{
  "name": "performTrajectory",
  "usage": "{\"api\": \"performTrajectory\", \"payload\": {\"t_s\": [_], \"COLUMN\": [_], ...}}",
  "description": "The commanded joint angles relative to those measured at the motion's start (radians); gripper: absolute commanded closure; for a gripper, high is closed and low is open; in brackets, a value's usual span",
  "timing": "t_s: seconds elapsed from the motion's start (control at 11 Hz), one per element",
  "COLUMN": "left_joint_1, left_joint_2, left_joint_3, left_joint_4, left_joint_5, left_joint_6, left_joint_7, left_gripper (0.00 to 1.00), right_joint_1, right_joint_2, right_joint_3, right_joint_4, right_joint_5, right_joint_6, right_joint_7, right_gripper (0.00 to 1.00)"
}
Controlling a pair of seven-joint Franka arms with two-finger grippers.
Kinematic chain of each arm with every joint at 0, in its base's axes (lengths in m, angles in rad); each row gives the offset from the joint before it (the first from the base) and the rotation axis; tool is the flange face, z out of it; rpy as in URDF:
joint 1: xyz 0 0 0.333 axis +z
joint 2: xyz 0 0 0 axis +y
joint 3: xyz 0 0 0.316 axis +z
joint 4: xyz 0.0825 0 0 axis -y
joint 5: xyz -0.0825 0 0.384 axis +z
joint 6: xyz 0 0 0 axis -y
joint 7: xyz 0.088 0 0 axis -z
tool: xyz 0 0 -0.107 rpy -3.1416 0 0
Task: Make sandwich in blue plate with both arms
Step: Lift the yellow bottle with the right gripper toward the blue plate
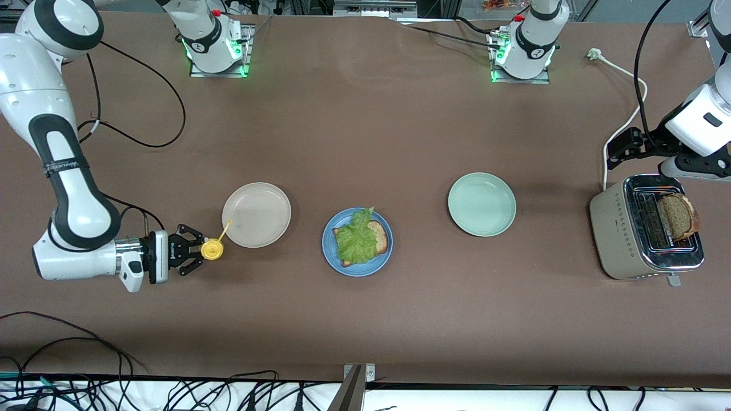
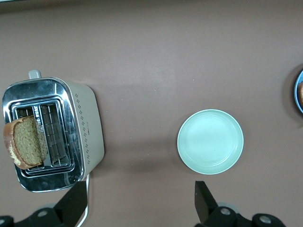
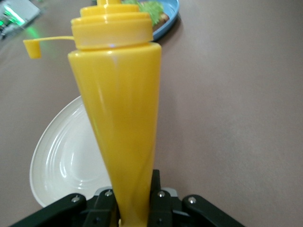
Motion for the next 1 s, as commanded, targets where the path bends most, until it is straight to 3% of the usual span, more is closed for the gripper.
{"api": "performTrajectory", "payload": {"t_s": [0.0,0.36,0.64,0.91], "left_joint_1": [0.007,0.007,0.007,0.007], "left_joint_2": [-0.009,-0.009,-0.007,-0.009], "left_joint_3": [-0.003,-0.003,-0.003,-0.001], "left_joint_4": [0.007,0.007,0.007,0.007], "left_joint_5": [-0.024,-0.024,-0.024,-0.024], "left_joint_6": [-0.015,-0.015,-0.015,-0.015], "left_joint_7": [-0.001,-0.001,-0.001,0.001], "left_gripper": [0.00,0.00,0.00,0.00], "right_joint_1": [0.048,0.227,0.392,0.457], "right_joint_2": [-0.075,-0.193,-0.239,-0.245], "right_joint_3": [0.009,0.000,-0.003,-0.011], "right_joint_4": [-0.004,-0.004,-0.004,-0.004], "right_joint_5": [-0.150,-0.347,-0.549,-0.641], "right_joint_6": [-0.010,-0.017,-0.086,-0.095], "right_joint_7": [0.223,0.557,0.849,0.926], "right_gripper": [1.00,1.00,1.00,1.00]}}
